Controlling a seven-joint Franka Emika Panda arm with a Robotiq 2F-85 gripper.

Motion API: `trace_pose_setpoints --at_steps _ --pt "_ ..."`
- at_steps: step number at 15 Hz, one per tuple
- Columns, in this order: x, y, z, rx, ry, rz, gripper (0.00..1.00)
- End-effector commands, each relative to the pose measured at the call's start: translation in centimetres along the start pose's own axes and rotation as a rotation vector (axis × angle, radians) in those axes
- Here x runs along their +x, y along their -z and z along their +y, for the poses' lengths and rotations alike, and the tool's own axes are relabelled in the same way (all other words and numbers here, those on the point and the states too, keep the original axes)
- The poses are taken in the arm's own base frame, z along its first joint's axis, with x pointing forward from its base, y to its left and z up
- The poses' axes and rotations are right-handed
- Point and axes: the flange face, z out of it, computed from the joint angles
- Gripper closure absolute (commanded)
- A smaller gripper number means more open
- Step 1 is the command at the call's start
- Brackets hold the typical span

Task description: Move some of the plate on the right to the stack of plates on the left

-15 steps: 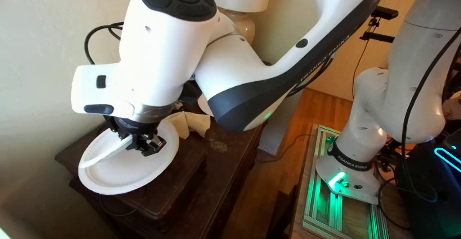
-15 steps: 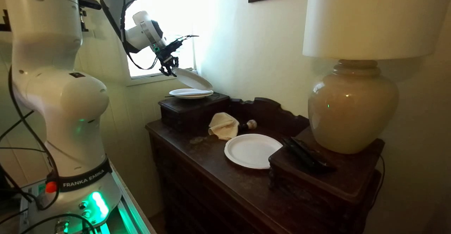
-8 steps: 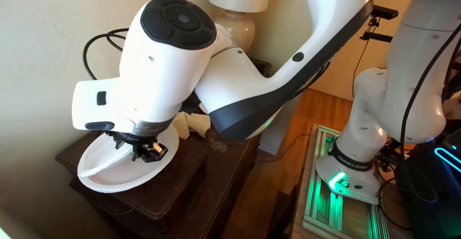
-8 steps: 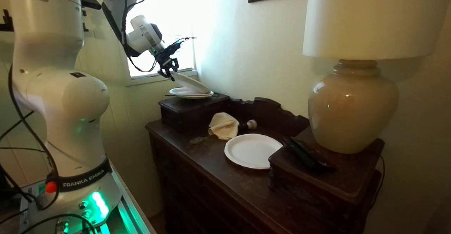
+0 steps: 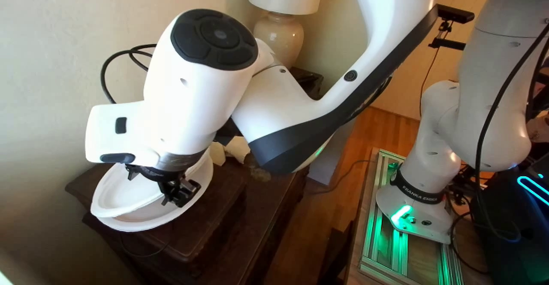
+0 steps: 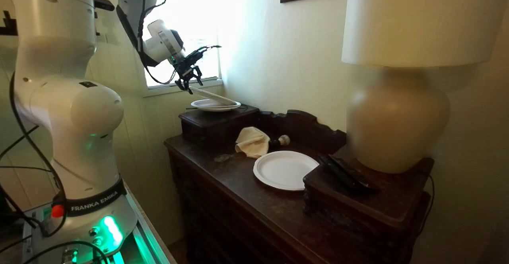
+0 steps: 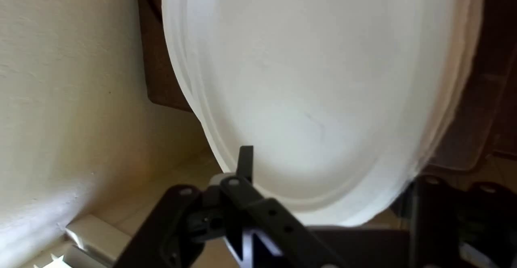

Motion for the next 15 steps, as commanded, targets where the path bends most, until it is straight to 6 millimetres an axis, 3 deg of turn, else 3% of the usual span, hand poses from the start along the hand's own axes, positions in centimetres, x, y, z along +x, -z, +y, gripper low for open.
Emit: trace_pose_setpoints --at_steps 1,5,15 --pt "0.3 -0.8 -0.8 0.014 -0.029 0.029 0.06" --pt "0.2 -1.9 -1.8 0.05 -0.051 0.045 0.0" --pt "-0.7 -3.3 -4.0 0.131 -0.141 0.078 0.0"
